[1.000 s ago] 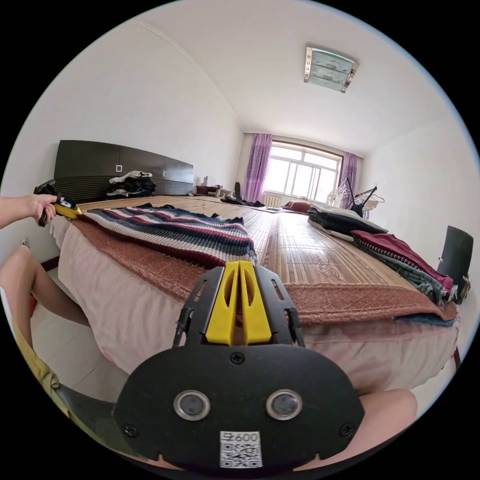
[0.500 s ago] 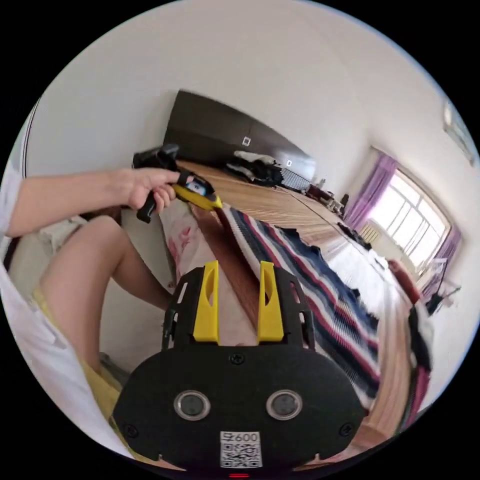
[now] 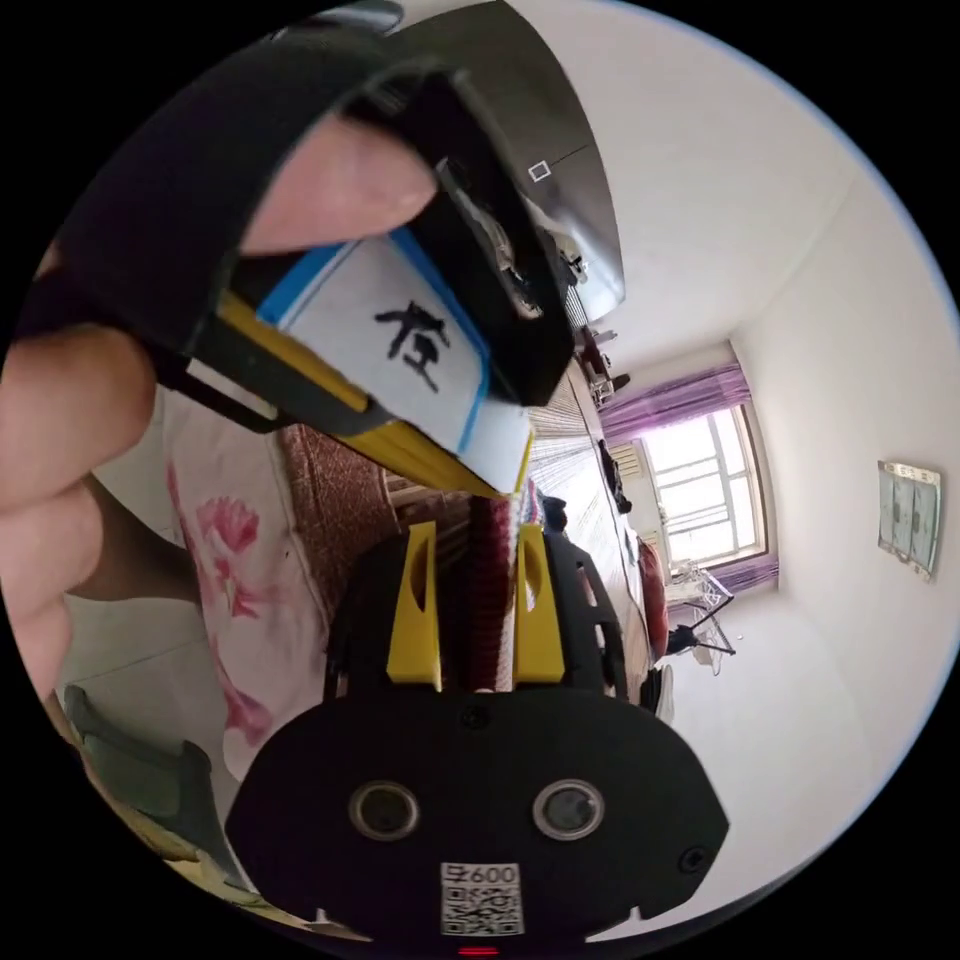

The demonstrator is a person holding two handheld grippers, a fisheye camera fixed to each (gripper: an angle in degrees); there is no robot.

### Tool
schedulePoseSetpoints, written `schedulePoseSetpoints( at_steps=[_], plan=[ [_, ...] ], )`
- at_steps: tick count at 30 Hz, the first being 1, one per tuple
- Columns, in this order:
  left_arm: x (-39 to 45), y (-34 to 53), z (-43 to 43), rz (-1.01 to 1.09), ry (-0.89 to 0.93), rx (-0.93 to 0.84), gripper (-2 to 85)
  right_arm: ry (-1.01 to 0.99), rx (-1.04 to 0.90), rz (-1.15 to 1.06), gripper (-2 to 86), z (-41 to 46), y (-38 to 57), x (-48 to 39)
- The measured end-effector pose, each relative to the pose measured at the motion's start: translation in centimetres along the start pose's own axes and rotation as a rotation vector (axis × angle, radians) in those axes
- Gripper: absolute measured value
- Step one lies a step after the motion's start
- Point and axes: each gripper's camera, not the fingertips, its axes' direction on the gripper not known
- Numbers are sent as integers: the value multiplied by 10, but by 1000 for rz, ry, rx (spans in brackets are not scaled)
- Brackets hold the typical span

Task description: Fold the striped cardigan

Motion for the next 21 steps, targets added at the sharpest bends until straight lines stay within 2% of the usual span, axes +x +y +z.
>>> schedulePoseSetpoints(
  at_steps=[4,7,9,11,14,16,21],
  plan=[
    [-16,-15,-8,-26,31,-3,45,1,-14,-1,13,-3,-8,6],
    [-29,-25,-10,-39,71,-24,108,-201,-11,123,-2,-5,1,30],
    [-56,-34,-20,-145,85,-25,177,-299,52,226,-5,-15,17,50],
    [-77,-43,-26,-189,190,-33,185,-356,152,308,-7,-38,43,67],
    [-103,-66,-9,-269,350,-200,187,-367,248,325,-7,-73,73,71],
    [-105,-85,-1,-264,328,-302,185,-371,290,320,-7,-93,91,68],
    [-96,-128,15,-271,245,-425,179,-419,325,313,-8,-125,126,52]
  ],
)
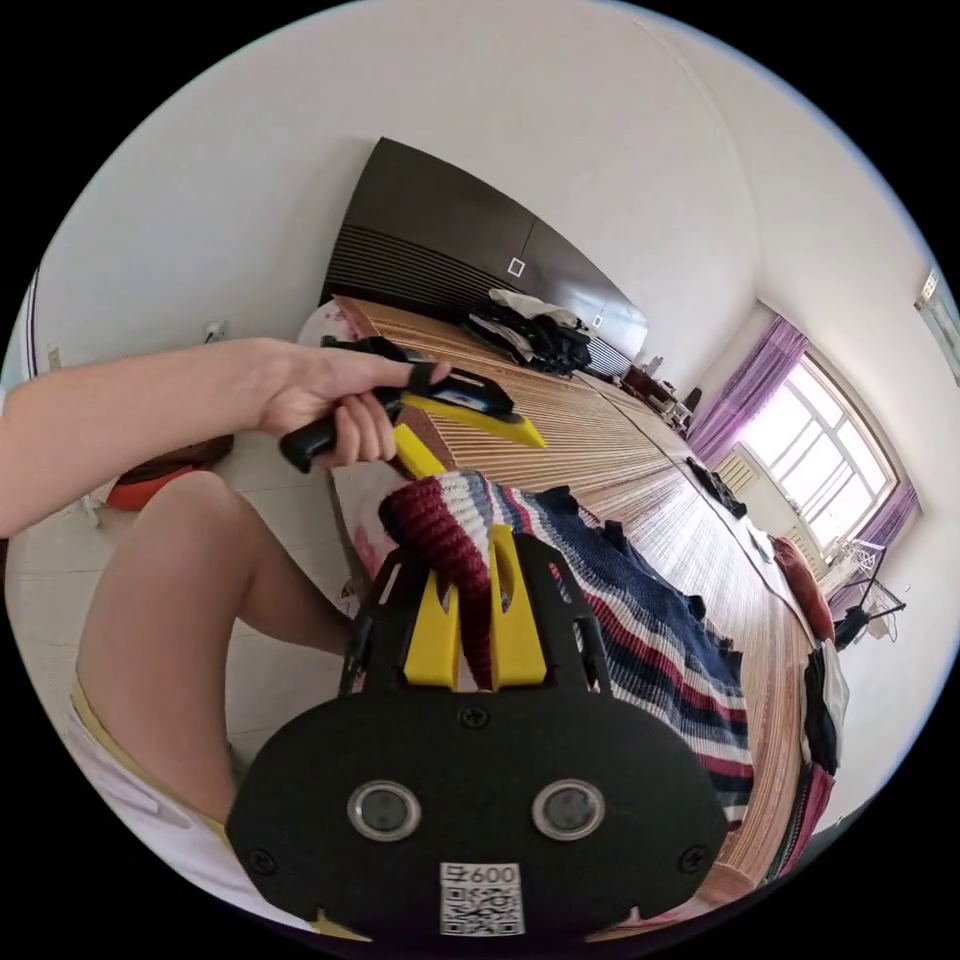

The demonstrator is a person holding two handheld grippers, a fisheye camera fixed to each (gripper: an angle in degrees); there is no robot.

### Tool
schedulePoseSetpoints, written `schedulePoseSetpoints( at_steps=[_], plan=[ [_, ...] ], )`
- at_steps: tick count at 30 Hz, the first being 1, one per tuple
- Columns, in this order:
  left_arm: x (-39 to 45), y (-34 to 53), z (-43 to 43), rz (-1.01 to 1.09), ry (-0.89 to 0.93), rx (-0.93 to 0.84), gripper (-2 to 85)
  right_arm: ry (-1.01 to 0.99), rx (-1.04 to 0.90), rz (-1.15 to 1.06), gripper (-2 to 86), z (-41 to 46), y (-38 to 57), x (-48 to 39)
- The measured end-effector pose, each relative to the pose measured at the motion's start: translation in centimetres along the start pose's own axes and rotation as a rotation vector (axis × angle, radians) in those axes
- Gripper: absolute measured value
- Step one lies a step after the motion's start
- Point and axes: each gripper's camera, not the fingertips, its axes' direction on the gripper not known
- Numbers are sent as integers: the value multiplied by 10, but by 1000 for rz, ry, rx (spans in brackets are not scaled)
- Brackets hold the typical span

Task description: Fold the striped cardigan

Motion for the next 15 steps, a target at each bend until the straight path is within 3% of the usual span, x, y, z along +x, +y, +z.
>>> schedulePoseSetpoints(
  at_steps=[6,15],
  plan=[
    [24,-56,9,-22,-208,-60,123,-18,54,-34,-8,-29,23,-14],
    [47,-82,-9,-51,-305,-21,28,-68,111,22,-8,-55,69,5]
  ],
)
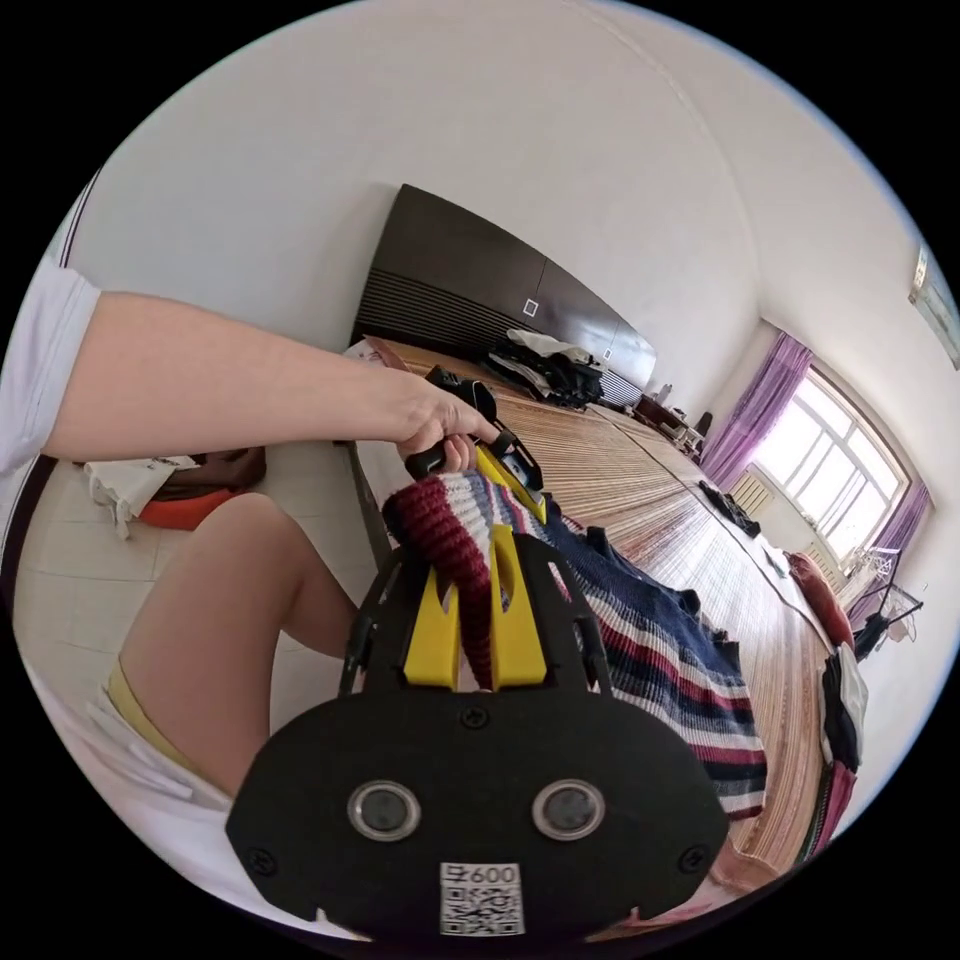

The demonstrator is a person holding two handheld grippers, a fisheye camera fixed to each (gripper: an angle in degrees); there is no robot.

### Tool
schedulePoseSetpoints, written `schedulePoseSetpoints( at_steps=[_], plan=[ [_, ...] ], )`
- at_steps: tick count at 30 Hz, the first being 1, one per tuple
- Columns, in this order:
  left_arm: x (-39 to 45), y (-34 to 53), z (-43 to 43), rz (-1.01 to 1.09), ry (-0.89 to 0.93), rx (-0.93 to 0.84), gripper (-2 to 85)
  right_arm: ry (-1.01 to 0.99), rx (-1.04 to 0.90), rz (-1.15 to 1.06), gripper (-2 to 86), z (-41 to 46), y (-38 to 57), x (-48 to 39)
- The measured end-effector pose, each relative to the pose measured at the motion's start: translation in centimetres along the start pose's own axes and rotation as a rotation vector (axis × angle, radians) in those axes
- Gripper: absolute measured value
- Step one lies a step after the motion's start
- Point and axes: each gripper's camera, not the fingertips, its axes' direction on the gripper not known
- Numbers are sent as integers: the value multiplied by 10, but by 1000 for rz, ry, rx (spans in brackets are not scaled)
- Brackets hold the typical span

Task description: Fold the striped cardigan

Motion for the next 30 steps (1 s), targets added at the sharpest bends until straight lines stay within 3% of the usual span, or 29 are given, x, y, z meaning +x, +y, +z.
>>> schedulePoseSetpoints(
  at_steps=[19,30],
  plan=[
    [153,-24,-37,18,-184,77,15,-148,150,198,-8,-48,91,102],
    [183,-37,-51,-80,20,202,16,-250,191,349,-8,-50,132,177]
  ],
)
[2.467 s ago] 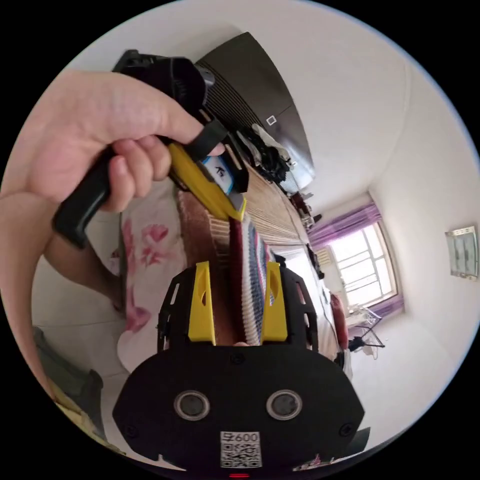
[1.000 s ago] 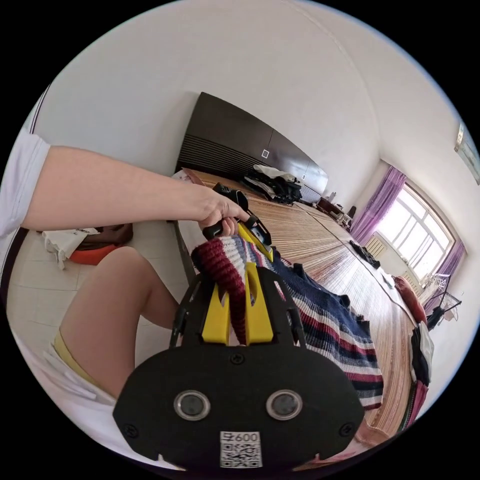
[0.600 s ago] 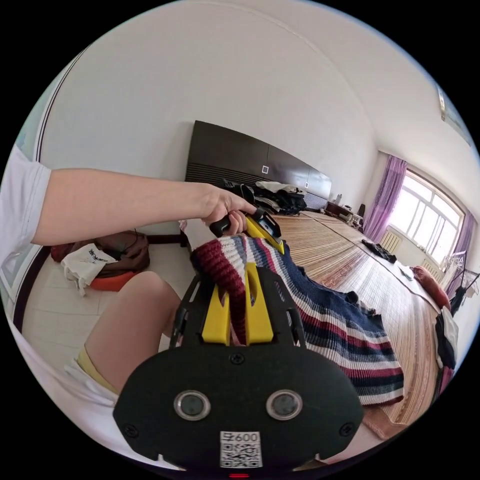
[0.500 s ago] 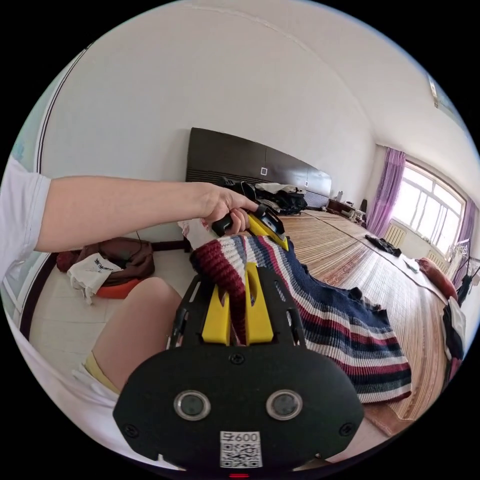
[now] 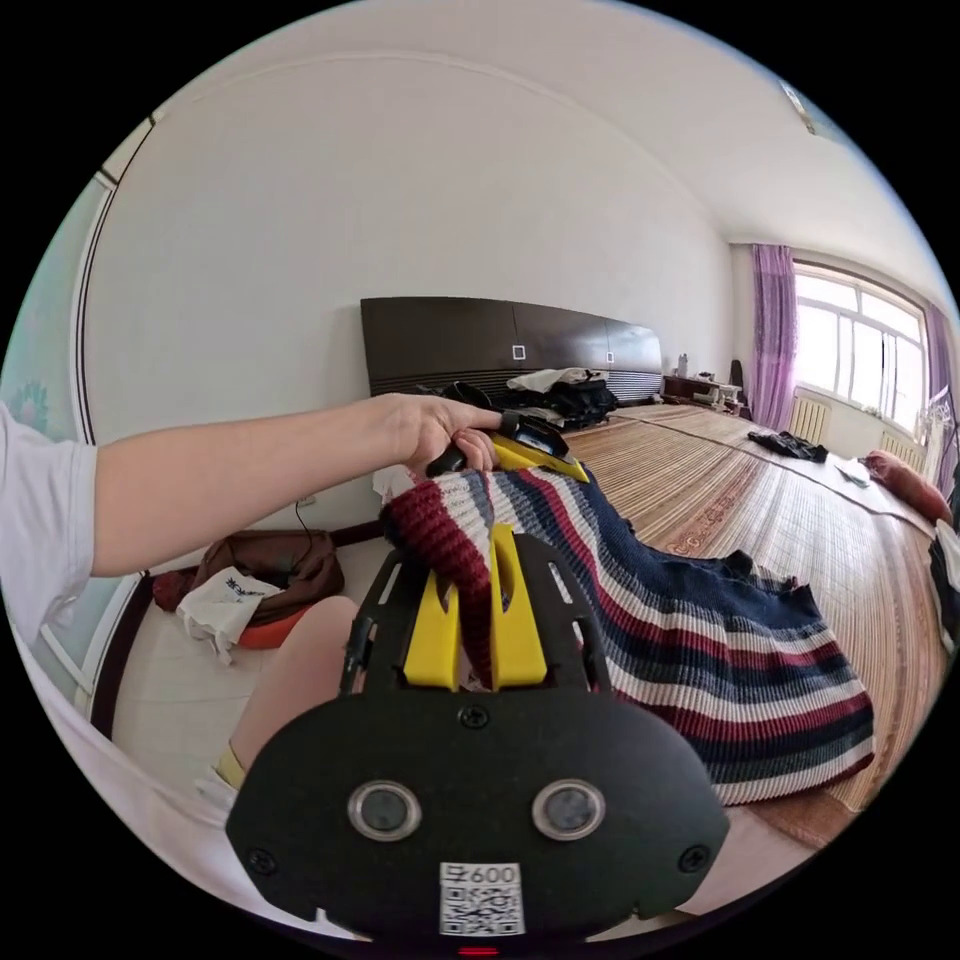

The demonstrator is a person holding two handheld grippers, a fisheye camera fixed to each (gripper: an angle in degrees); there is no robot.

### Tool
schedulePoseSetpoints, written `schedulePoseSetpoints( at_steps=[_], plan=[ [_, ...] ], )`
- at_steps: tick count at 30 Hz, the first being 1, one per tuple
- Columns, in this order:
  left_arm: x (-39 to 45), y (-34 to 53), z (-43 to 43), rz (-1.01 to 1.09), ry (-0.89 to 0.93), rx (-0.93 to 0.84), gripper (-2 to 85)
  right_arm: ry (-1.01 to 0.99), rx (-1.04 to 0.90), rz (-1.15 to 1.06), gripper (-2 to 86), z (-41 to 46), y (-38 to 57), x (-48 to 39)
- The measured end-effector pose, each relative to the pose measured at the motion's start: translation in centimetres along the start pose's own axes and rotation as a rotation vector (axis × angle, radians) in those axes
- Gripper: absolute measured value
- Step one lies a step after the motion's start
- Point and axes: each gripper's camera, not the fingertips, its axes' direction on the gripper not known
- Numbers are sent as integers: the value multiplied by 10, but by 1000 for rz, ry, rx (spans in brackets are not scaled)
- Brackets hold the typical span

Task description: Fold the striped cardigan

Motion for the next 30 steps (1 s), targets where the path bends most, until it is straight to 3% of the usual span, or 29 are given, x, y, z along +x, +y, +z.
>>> schedulePoseSetpoints(
  at_steps=[7,17,23,30],
  plan=[
    [52,-5,21,-32,96,26,15,-54,121,169,-7,-50,4,84],
    [200,-27,130,-3,-18,5,15,21,340,543,-8,-154,49,263],
    [272,-47,245,8,-224,-61,18,84,346,876,-7,-176,123,374],
    [326,-45,347,43,-387,-116,24,163,321,957,-7,-188,157,426]
  ],
)
